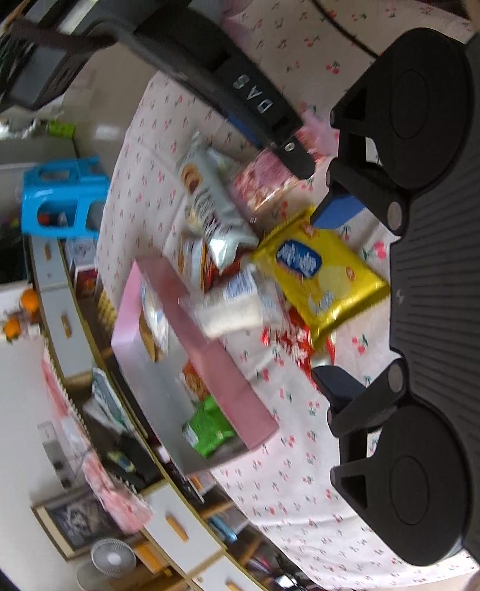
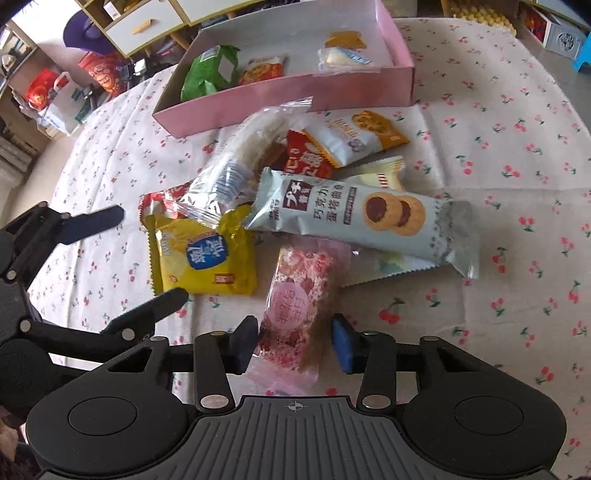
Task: Organize snacks
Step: 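Grasp the pink bar with the right tool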
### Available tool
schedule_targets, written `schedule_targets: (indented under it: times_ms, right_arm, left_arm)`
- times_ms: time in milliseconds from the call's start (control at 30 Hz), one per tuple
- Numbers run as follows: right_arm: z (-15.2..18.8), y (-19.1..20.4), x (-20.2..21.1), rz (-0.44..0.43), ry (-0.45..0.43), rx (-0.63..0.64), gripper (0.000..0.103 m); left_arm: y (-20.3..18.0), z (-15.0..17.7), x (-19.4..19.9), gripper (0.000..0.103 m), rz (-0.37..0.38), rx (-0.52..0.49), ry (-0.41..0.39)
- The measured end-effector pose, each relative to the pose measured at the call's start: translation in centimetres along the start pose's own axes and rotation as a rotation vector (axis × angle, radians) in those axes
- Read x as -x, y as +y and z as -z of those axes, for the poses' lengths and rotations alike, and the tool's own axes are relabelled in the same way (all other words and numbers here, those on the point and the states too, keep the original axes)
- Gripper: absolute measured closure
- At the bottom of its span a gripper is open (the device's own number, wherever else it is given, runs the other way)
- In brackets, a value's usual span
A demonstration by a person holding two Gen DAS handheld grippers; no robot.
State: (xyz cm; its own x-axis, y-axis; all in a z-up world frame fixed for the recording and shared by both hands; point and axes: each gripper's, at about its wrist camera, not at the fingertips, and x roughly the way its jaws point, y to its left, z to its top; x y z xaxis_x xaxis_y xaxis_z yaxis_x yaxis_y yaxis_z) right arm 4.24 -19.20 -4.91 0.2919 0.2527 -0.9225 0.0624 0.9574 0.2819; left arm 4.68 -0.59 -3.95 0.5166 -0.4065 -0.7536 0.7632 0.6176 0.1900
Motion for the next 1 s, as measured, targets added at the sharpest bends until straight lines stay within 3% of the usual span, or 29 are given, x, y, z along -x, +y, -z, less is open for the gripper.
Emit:
schedule_targets:
  times_ms: [233,500,800,1000]
  right_arm:
    - [0.3,-1.5,0.8,0.030,-0.012,-0.001,0.065]
    - [0.6,-3.1,1.2,0.024,-0.010,-0.026,0.065]
    - [0.4,-4.5,1.5,0.033,-0.014,-0.039,0.064]
    - [0.4,-5.0,1.7,0.036,-0.016,-0.037,0.064]
  left_arm:
    - [-1.4,-0.3,-0.3,0.034,0.040,-0.079,-0.006]
    - [-2.6,-0.8,-2.0,0.032,0.061,-0.190,0.036]
    - [-2.2,-1.0,-2.5,0.030,0.068,-0.181,0.062]
    - [-2.0,-0.4,-2.4,0.037,0.094,-0.145,0.117]
